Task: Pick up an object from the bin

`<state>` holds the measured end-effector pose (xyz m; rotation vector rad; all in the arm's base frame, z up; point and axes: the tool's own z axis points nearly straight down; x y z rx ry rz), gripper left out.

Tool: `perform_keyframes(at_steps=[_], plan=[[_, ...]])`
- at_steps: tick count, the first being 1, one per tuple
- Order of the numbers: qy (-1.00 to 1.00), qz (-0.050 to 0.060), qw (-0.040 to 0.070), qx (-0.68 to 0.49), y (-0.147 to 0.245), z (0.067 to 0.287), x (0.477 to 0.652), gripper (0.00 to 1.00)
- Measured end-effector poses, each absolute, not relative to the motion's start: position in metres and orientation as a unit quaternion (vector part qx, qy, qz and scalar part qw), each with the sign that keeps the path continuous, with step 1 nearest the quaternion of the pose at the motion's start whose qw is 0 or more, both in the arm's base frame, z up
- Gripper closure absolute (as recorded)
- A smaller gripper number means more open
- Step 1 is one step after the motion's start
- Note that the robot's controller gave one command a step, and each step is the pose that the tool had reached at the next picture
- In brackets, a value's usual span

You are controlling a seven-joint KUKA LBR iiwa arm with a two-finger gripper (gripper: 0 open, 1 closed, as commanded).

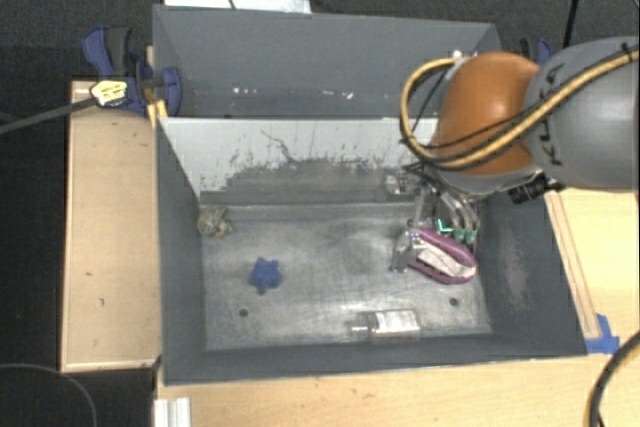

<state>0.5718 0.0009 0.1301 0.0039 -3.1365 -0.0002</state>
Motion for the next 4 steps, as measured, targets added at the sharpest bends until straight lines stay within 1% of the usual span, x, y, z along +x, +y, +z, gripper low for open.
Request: perform_keyframes(at_steps=[1,2,3,4], plan=[[-0.999,0.001,0.001,0.054,-0.062,0.094,0.550,0.00],[-0.995,0.000,0.000,-0.100,-0.083,0.071,0.547,0.00],[-0.995,0.000,0.001,-0.099,-0.082,0.072,0.546,1.00],[-0.999,0.001,-0.003,0.049,-0.099,0.182,0.533,1.00]])
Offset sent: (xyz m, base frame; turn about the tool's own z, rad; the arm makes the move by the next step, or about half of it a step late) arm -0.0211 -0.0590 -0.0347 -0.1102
